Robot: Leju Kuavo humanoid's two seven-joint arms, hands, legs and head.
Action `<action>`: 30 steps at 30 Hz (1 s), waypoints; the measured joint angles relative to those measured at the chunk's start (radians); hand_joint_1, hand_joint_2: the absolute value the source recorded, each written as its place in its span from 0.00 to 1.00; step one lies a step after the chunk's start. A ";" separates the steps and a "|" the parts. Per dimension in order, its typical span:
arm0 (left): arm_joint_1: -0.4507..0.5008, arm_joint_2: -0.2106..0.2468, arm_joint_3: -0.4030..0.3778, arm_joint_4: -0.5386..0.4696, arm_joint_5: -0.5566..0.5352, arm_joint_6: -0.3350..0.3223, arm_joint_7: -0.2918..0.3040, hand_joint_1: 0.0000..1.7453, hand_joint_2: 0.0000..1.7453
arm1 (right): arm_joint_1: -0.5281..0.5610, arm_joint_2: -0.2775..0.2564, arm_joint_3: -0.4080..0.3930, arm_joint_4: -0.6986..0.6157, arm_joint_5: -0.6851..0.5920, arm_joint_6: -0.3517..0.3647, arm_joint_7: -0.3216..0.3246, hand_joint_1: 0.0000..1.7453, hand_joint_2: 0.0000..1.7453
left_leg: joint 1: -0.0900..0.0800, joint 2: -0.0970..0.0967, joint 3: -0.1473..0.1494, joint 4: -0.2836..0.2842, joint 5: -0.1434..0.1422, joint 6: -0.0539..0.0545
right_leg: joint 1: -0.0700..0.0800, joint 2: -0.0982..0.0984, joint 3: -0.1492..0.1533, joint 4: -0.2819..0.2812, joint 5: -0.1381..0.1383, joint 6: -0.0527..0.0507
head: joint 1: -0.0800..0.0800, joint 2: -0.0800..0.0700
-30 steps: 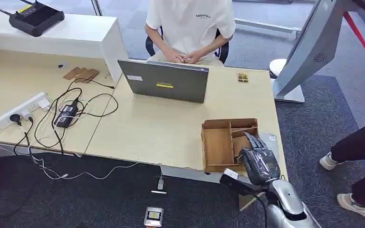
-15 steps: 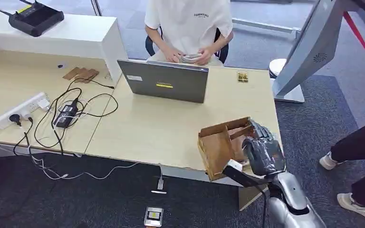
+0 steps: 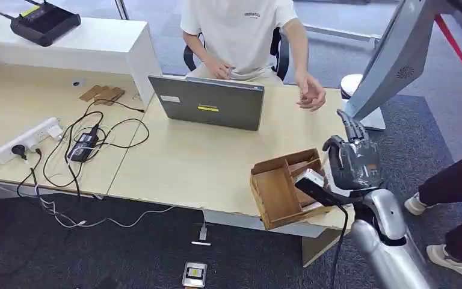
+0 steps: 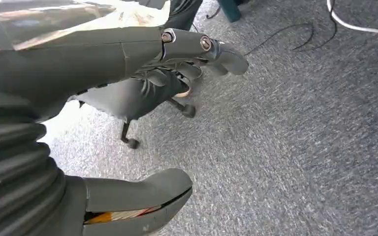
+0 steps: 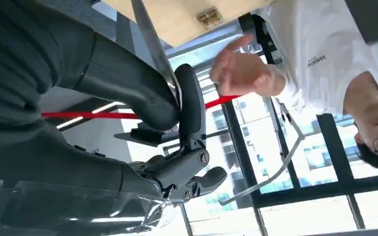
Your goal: Pass the card to the sensor for recognition and then transmit it.
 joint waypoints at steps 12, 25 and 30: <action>-0.065 -0.015 -0.019 -0.002 -0.092 -0.063 0.020 0.00 1.00 | -0.270 0.114 -0.011 0.215 -0.045 0.044 -0.159 1.00 1.00 | 0.000 0.000 -0.002 0.000 0.003 -0.001 | 0.000 0.000 -0.002 0.001 0.003 -0.001 | 0.000 0.000; -0.132 -0.034 -0.085 -0.010 -0.164 -0.114 0.046 0.00 1.00 | -0.602 0.243 -0.006 0.740 -0.053 0.082 -0.140 1.00 1.00 | 0.000 -0.001 -0.003 0.000 0.004 -0.001 | 0.000 0.000 -0.003 0.001 0.003 -0.001 | 0.001 0.000; -0.144 -0.039 -0.103 -0.010 -0.172 -0.119 0.055 0.00 1.00 | -0.614 0.252 -0.005 0.835 -0.050 0.083 -0.127 1.00 1.00 | 0.000 0.000 -0.003 0.000 0.004 -0.001 | 0.000 0.000 -0.003 0.001 0.003 -0.001 | 0.001 0.000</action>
